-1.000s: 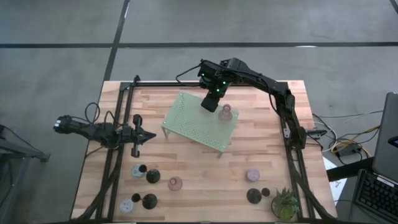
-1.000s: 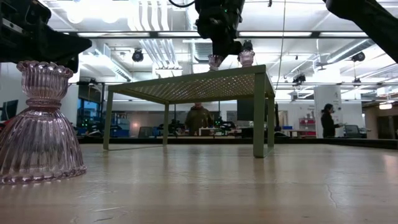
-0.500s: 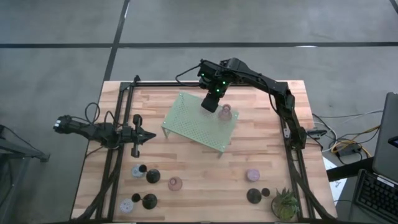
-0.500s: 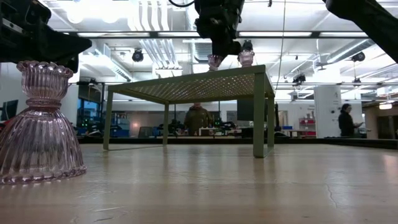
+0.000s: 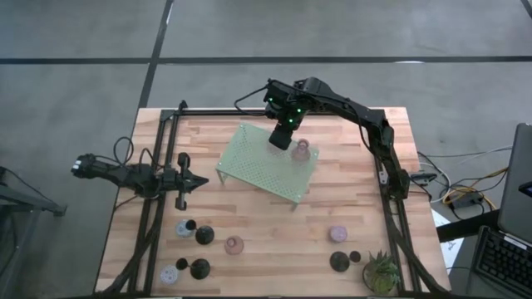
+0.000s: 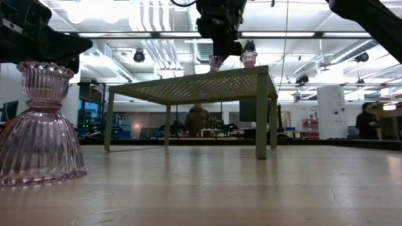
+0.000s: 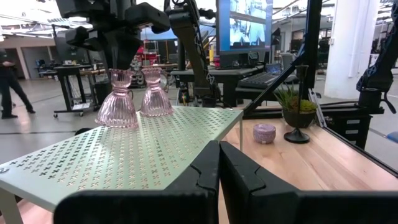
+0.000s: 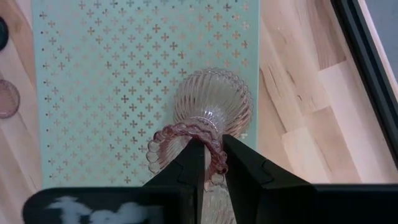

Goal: Pick & Place candle stick holders
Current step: Put the right purple candle holder on the shelf aligned with the other purple candle holder, then put the purple candle holder on the shelf aligned with the other purple candle holder

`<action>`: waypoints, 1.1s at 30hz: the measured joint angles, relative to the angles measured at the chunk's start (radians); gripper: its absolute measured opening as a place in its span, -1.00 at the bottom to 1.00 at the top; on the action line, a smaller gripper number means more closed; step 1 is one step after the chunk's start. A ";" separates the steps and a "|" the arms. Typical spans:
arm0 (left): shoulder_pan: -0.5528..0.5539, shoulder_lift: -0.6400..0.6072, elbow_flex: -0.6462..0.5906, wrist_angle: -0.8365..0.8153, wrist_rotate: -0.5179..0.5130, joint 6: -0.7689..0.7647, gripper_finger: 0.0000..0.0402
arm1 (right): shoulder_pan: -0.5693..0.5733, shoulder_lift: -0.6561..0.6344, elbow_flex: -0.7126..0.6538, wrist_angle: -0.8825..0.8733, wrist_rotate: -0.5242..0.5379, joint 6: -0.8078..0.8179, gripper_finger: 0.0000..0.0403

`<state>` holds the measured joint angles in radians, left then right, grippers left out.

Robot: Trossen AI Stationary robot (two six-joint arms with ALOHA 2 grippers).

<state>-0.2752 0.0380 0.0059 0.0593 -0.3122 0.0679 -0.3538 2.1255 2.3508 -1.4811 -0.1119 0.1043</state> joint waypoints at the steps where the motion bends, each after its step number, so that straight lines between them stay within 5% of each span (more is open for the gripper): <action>1: 0.000 0.000 0.000 0.000 0.000 0.000 -0.94 | 0.000 0.000 0.000 0.000 0.001 0.000 -0.73; 19: 0.000 0.000 0.000 0.000 0.000 0.000 -0.94 | 0.000 -0.006 -0.001 0.023 0.002 0.000 -0.24; 33: 0.000 0.000 0.000 0.000 0.000 0.000 -0.94 | 0.001 -0.075 -0.001 0.017 -0.001 0.005 -0.25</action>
<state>-0.2756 0.0381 0.0059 0.0597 -0.3122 0.0678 -0.3531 2.0510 2.3501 -1.4639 -0.1131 0.1089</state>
